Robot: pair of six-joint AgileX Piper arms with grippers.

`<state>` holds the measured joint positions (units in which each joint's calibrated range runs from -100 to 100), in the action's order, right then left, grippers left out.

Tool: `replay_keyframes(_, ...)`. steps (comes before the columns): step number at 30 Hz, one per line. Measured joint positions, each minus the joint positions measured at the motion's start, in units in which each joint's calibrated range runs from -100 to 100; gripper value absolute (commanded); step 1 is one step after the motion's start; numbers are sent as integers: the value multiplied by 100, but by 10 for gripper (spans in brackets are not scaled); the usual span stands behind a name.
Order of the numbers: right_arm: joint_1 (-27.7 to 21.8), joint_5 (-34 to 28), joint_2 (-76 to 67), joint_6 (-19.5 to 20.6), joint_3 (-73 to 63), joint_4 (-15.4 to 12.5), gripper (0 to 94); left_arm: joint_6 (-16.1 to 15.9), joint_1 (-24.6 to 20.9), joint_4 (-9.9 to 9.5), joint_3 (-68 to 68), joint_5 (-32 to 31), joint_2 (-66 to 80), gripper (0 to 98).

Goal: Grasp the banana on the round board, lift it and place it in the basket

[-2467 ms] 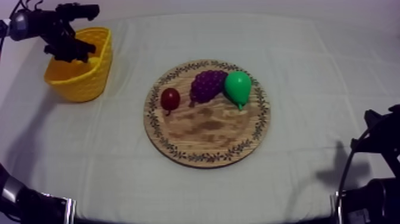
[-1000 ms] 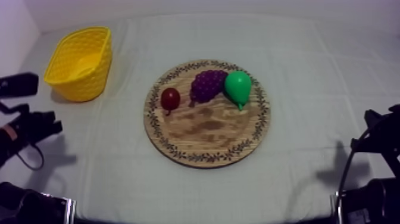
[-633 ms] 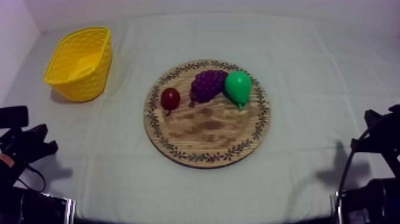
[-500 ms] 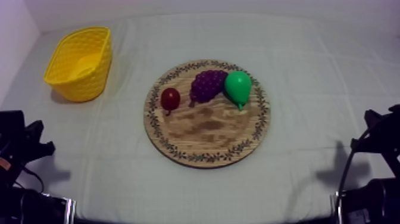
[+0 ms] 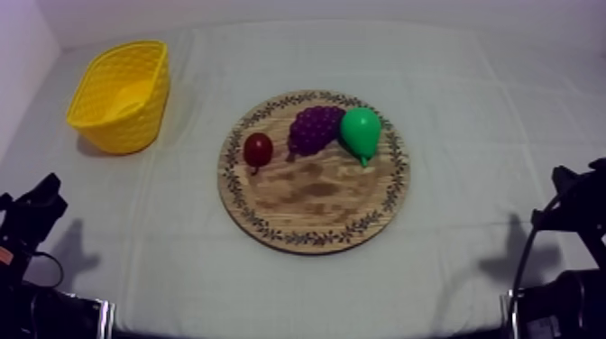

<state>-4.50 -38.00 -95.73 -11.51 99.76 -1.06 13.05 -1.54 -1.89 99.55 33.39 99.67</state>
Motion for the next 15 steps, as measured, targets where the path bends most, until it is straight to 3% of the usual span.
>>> replay_keyframes(4,0,0,0,0,0,0,3,274,0,-7,4,-18,5,2)
replay_keyframes(7,0,0,0,0,0,0,3,304,0,-7,7,-25,5,2)
replay_keyframes(15,0,0,0,0,0,0,3,-234,0,-7,12,-28,5,2)
